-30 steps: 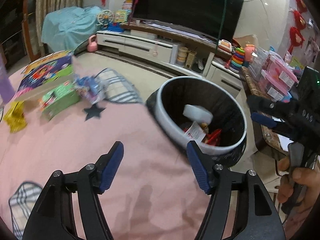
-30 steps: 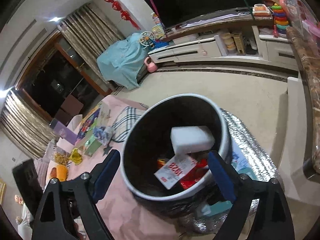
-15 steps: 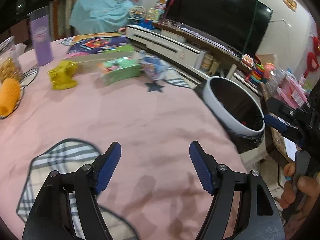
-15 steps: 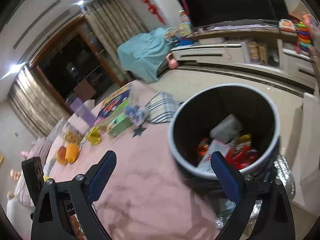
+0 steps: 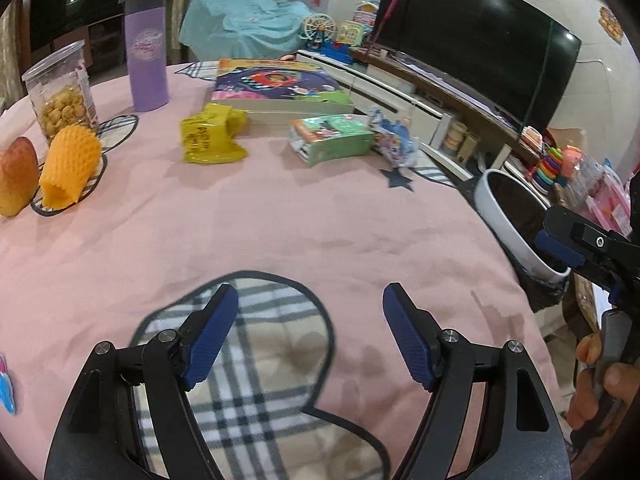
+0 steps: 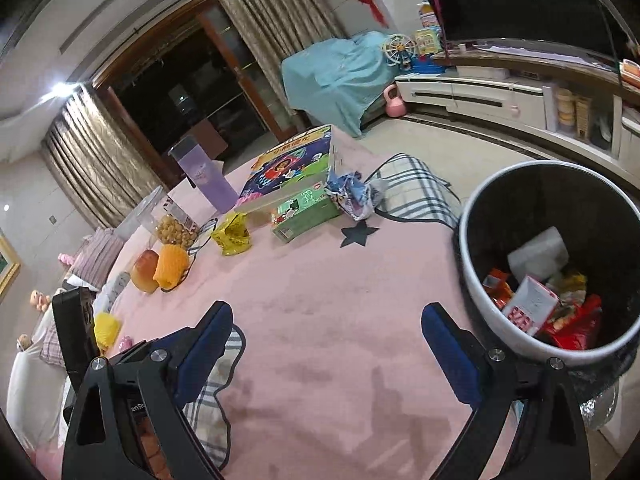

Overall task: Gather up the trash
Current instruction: 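Move both open tools back over the table toward the green milk carton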

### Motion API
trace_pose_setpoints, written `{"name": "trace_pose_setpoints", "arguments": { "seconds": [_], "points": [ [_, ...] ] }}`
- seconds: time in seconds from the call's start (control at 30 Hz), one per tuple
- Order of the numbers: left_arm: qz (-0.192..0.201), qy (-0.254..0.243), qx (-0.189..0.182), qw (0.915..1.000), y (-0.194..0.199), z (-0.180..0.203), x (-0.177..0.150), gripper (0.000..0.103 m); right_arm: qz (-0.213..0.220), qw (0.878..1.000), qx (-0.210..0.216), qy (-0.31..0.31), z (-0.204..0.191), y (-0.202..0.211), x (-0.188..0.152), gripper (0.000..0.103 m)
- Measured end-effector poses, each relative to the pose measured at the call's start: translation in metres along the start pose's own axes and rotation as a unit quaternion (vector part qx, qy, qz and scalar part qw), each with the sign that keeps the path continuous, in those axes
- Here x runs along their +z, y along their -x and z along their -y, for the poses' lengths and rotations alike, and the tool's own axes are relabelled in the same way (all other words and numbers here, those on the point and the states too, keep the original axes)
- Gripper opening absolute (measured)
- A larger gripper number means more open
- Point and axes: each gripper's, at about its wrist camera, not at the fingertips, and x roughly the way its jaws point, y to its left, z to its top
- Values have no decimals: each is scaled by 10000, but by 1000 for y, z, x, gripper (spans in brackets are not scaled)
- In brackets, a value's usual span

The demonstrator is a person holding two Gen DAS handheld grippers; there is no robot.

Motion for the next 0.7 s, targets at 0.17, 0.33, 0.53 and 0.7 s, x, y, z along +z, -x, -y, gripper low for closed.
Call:
{"name": "trace_pose_setpoints", "arguments": {
  "seconds": [0.17, 0.33, 0.53, 0.7],
  "points": [
    [-61, 15, 25, 10000, -12, -5, 7, 77, -61, 10000, 16, 53, -2, -15, 7, 96],
    [-78, -26, 60, 9999, -21, -5, 16, 77, -87, 9999, -4, 101, 0, -31, 14, 96],
    [-86, -109, 154, 9998, -34, -3, 26, 77, -141, 9998, 65, 92, 2, -50, 24, 96],
    [-115, -106, 173, 9997, -44, -5, 35, 77, -180, 9997, 100, 92, 5, -62, 29, 96]
  ]
}}
